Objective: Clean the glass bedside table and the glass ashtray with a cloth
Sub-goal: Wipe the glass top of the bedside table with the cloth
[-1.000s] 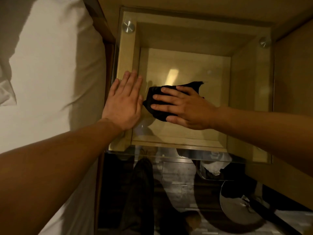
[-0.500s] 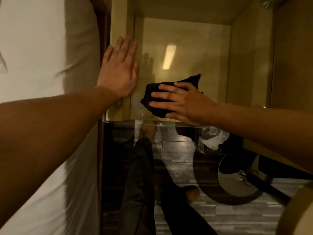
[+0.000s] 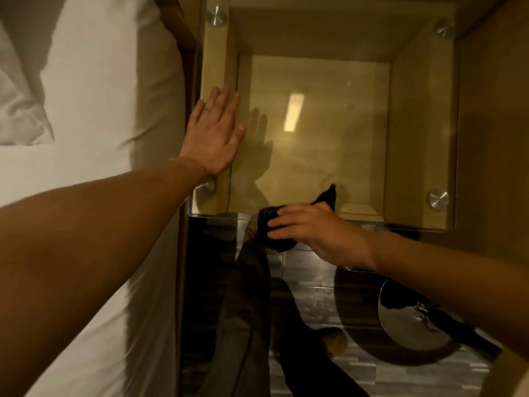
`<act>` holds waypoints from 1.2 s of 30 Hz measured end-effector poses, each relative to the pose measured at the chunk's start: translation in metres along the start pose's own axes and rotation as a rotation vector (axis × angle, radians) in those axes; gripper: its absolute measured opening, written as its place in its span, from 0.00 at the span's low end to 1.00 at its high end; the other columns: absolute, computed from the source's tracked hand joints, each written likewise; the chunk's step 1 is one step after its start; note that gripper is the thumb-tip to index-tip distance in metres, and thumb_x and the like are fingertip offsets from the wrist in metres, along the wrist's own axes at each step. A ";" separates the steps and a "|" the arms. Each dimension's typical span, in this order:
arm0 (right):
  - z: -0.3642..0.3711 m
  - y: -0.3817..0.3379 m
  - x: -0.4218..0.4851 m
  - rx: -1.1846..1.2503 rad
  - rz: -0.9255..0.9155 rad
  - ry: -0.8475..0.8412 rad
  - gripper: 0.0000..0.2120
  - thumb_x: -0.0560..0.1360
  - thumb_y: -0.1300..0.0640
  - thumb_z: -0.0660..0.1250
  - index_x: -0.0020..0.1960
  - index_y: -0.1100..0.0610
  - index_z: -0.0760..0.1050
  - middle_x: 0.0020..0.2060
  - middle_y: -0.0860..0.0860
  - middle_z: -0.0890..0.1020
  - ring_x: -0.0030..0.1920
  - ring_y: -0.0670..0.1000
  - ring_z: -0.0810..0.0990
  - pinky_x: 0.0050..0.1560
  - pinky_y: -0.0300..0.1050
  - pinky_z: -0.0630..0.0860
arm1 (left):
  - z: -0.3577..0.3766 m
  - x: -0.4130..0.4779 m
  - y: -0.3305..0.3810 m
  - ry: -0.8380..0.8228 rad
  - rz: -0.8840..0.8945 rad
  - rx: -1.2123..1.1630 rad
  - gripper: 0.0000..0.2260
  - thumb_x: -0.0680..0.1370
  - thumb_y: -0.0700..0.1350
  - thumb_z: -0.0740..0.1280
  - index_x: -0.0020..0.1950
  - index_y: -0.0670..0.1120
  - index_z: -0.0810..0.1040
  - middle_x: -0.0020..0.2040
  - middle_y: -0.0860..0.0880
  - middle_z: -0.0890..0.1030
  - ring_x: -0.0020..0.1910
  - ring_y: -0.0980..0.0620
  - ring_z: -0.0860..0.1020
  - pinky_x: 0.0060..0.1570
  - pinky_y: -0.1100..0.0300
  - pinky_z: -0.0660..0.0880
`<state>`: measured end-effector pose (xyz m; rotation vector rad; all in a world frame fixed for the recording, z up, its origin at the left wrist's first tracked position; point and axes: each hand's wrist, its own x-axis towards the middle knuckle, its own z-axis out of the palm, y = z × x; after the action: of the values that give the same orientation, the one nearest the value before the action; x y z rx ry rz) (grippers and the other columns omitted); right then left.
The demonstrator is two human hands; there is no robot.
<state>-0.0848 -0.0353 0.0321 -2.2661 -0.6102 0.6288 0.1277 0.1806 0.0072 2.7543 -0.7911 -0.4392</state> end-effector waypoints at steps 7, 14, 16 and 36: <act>-0.056 -0.006 -0.044 0.929 0.433 -0.230 0.18 0.84 0.62 0.63 0.66 0.46 0.82 0.65 0.44 0.83 0.66 0.45 0.80 0.67 0.43 0.76 | 0.000 0.014 0.045 -0.047 0.049 -0.086 0.33 0.83 0.65 0.44 0.86 0.50 0.50 0.87 0.47 0.48 0.85 0.50 0.43 0.81 0.45 0.41; -0.171 0.047 -0.041 1.328 0.437 0.283 0.18 0.77 0.55 0.69 0.66 0.48 0.82 0.64 0.52 0.83 0.61 0.54 0.84 0.52 0.46 0.83 | 0.024 0.064 0.090 -0.037 0.011 0.074 0.30 0.84 0.64 0.38 0.85 0.55 0.39 0.86 0.50 0.39 0.84 0.48 0.36 0.80 0.40 0.36; -0.212 0.068 -0.021 1.222 0.412 0.418 0.17 0.80 0.57 0.65 0.64 0.45 0.82 0.63 0.51 0.84 0.59 0.53 0.85 0.51 0.46 0.83 | 0.030 0.065 0.088 -0.028 0.009 0.128 0.31 0.84 0.64 0.37 0.85 0.55 0.38 0.86 0.49 0.38 0.84 0.48 0.35 0.80 0.40 0.36; -0.296 0.225 0.126 -0.493 0.286 0.093 0.27 0.82 0.34 0.43 0.81 0.34 0.51 0.82 0.37 0.52 0.79 0.55 0.58 0.67 0.59 0.59 | 0.037 0.066 0.087 -0.021 -0.003 0.158 0.31 0.85 0.62 0.48 0.86 0.52 0.47 0.86 0.47 0.47 0.85 0.49 0.41 0.80 0.39 0.42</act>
<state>0.2412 -0.2540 0.0262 -2.8617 -0.4310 0.5459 0.1267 0.0675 -0.0139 2.9007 -0.8623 -0.4242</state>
